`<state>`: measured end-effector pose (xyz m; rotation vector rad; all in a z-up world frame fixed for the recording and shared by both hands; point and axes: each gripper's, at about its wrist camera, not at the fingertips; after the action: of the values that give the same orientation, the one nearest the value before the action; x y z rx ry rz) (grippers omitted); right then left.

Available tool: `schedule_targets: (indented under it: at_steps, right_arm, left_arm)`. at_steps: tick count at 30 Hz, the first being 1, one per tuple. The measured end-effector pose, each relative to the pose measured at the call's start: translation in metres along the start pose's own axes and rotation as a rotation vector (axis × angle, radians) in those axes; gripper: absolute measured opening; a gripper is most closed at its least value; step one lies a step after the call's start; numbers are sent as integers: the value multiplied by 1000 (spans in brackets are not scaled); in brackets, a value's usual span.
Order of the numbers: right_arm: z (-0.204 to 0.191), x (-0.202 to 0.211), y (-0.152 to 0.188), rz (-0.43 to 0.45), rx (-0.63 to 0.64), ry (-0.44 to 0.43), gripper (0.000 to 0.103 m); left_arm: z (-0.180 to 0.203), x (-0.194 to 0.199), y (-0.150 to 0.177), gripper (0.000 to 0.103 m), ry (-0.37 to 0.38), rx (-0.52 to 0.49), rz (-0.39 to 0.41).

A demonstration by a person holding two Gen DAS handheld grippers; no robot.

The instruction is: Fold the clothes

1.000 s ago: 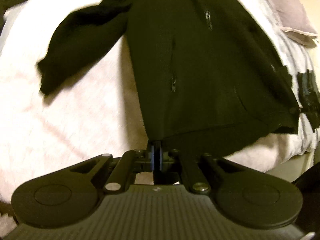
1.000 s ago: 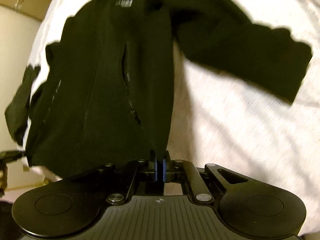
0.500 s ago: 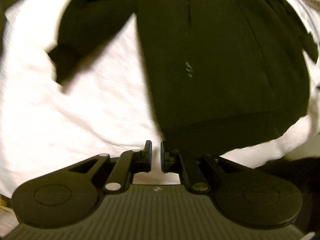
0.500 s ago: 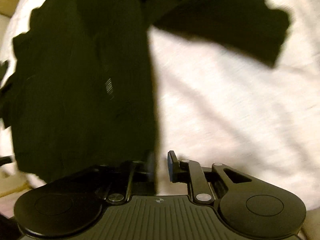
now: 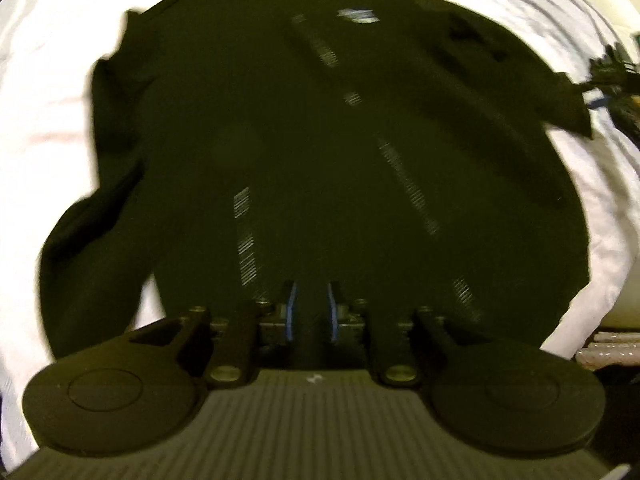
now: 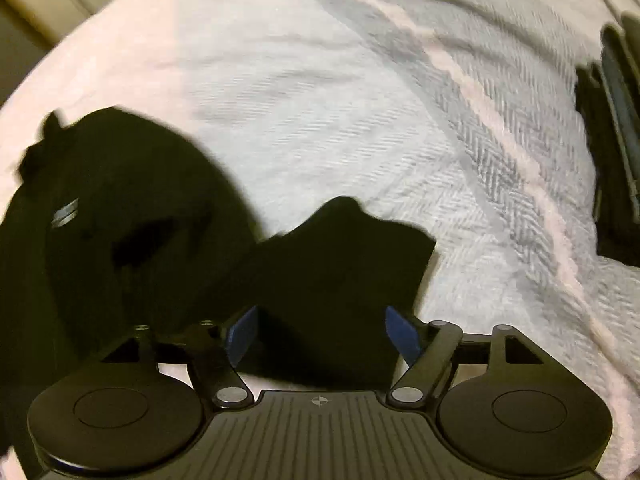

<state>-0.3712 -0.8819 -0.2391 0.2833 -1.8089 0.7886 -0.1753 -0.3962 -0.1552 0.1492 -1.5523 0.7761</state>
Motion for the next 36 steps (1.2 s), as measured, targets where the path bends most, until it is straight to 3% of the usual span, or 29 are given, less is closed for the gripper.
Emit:
schedule_targets:
  at_steps: [3,8,9,13,14,15,18,19,22,25,28,31,33,35,36]
  right_arm:
    - [-15,-12,-14,20,85,73,74]
    - [-20,-17,-12,38,-201,76,79]
    - [-23,-22,-9,32,-214,89,80]
    - [-35,-36,8,3,-32,150,80]
    - [-28,-31,13,7,-42,134,65]
    - [-15,-24,17,5,-82,109,40]
    - [26,5,27,16,-260,39,11]
    - [35,16,27,41,-311,40,8]
    - [45,47,13,178,-356,29,8]
    - [38,75,-20,372,-319,-66,7]
    - [27,120,-51,628,-239,-190,7]
    - [24,175,-58,896,-167,-241,7]
    - [32,187,-49,978,-151,-204,7]
    - [47,175,-36,994,-149,-134,10]
    - [58,159,-31,962,-158,-96,25]
  left_arm:
    - [32,-19,-12,14,24,15,12]
    - [53,-36,-22,15,82,-23,-26]
    - [60,-37,-22,16,130,-125,-41]
    - [67,-37,-28,18,138,-153,-43]
    - [63,-40,-31,18,138,-156,-41]
    - [59,-43,-34,19,138,-160,-40]
    - [53,-49,-37,21,128,-171,-51]
    - [51,-58,-39,21,126,-179,-55]
    - [51,-63,-50,21,137,-210,-40]
    - [65,-69,-65,21,162,-239,-11]
    - [81,-72,-76,21,176,-274,10]
    - [92,-69,-76,23,188,-291,14]
    - [97,-70,-73,23,198,-297,3]
    - [103,-71,-67,23,214,-312,-12]
    - [106,-72,-64,23,224,-323,-19]
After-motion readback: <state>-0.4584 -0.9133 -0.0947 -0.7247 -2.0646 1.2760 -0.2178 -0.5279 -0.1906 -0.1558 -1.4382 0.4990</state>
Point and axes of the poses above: each gripper's, at about its wrist camera, not at the fingertips, and x roughly against the way its jaws point, z to its right, y to its underside, and after that the axes turned 8 degrees about z, right-handed
